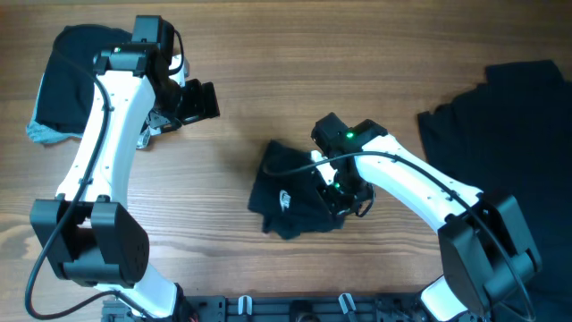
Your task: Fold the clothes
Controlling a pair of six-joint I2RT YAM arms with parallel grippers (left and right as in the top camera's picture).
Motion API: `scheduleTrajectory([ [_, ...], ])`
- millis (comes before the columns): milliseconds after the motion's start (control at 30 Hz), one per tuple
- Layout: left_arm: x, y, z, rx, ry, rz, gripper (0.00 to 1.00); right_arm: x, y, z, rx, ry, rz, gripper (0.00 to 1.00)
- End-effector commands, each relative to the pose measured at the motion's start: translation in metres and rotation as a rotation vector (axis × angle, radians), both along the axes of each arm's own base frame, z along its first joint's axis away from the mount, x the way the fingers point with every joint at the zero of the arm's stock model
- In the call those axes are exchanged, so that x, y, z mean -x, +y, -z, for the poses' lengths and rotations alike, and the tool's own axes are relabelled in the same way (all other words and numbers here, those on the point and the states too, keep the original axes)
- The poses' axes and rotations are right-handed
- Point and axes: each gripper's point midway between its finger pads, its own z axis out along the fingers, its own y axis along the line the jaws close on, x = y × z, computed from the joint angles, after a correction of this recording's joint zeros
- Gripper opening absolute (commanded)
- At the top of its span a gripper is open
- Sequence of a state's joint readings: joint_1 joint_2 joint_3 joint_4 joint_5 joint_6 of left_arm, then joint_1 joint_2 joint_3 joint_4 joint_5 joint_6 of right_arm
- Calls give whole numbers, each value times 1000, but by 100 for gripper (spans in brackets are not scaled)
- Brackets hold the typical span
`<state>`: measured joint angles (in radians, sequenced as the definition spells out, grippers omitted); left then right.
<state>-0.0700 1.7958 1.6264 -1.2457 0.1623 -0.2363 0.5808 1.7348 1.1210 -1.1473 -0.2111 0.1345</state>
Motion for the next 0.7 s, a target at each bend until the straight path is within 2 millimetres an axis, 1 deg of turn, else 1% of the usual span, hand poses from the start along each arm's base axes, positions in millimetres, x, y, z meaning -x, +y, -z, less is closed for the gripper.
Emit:
scheduleTrajectory([
  [0,-1,-2,-11,10,-29,25,93,-16,-21,-6,140,-106,79,36],
  [33,1,-5,-11,21,-22,28,94,-19,-16,-11,110,-121,81,41],
  [67,5,-12,-11,54,-7,40,94,-24,-12,-15,85,-146,84,43],
  [133,16,-31,-8,109,32,77,91,-40,-3,-23,17,-202,107,52],
  [167,22,-41,-4,125,53,97,90,-46,5,-26,-38,-213,126,58],
  [200,31,-49,5,125,84,122,88,-51,17,-29,-119,-206,147,58],
  [233,42,-57,18,120,119,148,84,-55,31,-32,-217,-192,164,58],
  [267,54,-68,33,127,154,175,75,-62,46,-34,-298,-193,168,58],
  [333,67,-78,50,143,188,198,73,-69,50,-28,-301,-196,216,58],
  [367,73,-80,60,140,207,185,76,-74,52,-18,-286,-178,268,57],
  [400,74,-81,64,150,211,182,79,-77,54,-9,-275,-163,304,53],
  [433,73,-83,65,160,205,184,80,-78,58,-1,-279,-142,325,32],
  [500,71,-83,65,161,194,185,83,-81,59,0,-283,-152,315,5],
  [567,70,-84,65,162,190,185,83,-90,42,-10,-212,-224,339,4],
  [600,70,-84,65,162,191,185,83,-91,29,-17,-155,-259,369,4],
  [633,70,-84,65,162,190,185,83,-89,16,-26,-105,-286,391,4],
  [667,69,-84,65,162,188,186,84,-85,7,-30,-72,-292,413,5],
])
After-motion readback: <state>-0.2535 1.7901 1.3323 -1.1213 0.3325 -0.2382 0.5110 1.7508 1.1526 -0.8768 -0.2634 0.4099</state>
